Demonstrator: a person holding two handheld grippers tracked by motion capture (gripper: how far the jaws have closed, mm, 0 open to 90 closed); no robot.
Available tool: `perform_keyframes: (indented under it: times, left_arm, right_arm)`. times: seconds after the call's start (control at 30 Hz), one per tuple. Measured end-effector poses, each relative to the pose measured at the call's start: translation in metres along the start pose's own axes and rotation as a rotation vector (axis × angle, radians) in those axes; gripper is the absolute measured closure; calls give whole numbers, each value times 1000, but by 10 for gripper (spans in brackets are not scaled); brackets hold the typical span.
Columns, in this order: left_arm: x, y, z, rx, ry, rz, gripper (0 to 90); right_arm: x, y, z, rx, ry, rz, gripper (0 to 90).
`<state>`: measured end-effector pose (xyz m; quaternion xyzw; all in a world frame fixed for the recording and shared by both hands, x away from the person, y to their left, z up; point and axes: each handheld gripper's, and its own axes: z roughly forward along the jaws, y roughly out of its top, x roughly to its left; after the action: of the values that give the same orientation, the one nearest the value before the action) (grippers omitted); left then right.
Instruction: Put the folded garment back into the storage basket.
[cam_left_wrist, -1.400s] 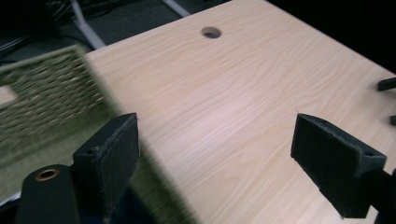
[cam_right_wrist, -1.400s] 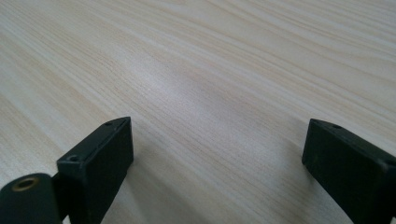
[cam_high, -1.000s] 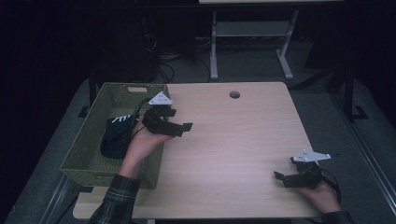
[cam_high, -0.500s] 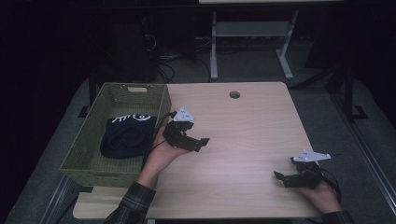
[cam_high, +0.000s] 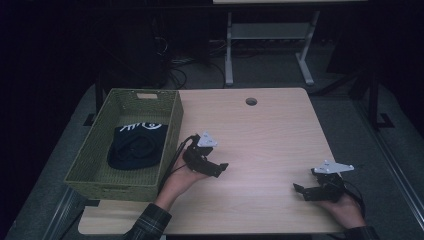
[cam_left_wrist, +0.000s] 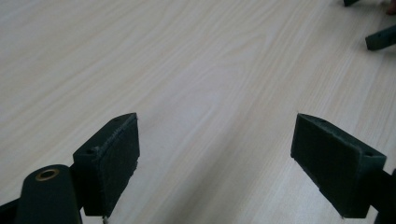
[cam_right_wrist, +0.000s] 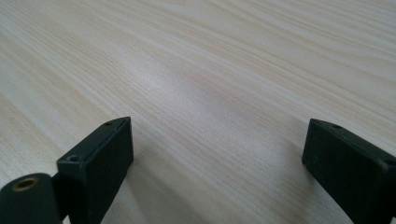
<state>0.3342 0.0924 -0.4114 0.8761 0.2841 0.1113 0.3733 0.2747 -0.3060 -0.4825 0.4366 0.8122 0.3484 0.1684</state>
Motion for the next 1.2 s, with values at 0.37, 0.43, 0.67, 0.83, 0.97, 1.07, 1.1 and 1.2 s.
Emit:
perform_keyframes:
  times: [0.37, 0.43, 0.67, 0.83, 0.97, 1.07, 1.1, 1.2]
  left_arm:
    - [-10, -21, 19, 37, -8, 25, 146]
    - [-11, -25, 24, 50, -8, 27, 145]
    - [-12, -39, 37, 93, 16, 31, 141]
    - [-10, -45, 40, 73, 17, 7, 133]
    - [-8, -54, 40, -3, 10, 13, 125]
    - [-8, -54, 40, -2, 9, 14, 127]
    - [-7, -54, 40, -2, 9, 16, 126]
    - [-7, -54, 40, -3, 9, 15, 127]
  right_arm:
    - [0, 0, 0, 0, 0, 0, 85]
    - [0, 0, 0, 0, 0, 0, 85]
    - [0, 0, 0, 0, 0, 0, 85]
    - [0, 0, 0, 0, 0, 0, 85]
    - [0, 0, 0, 0, -1, 0, 85]
    - [0, 0, 0, 0, 0, -1, 85]
    - [0, 0, 0, 0, 0, 0, 85]
    - [0, 0, 0, -3, -2, -5, 85]
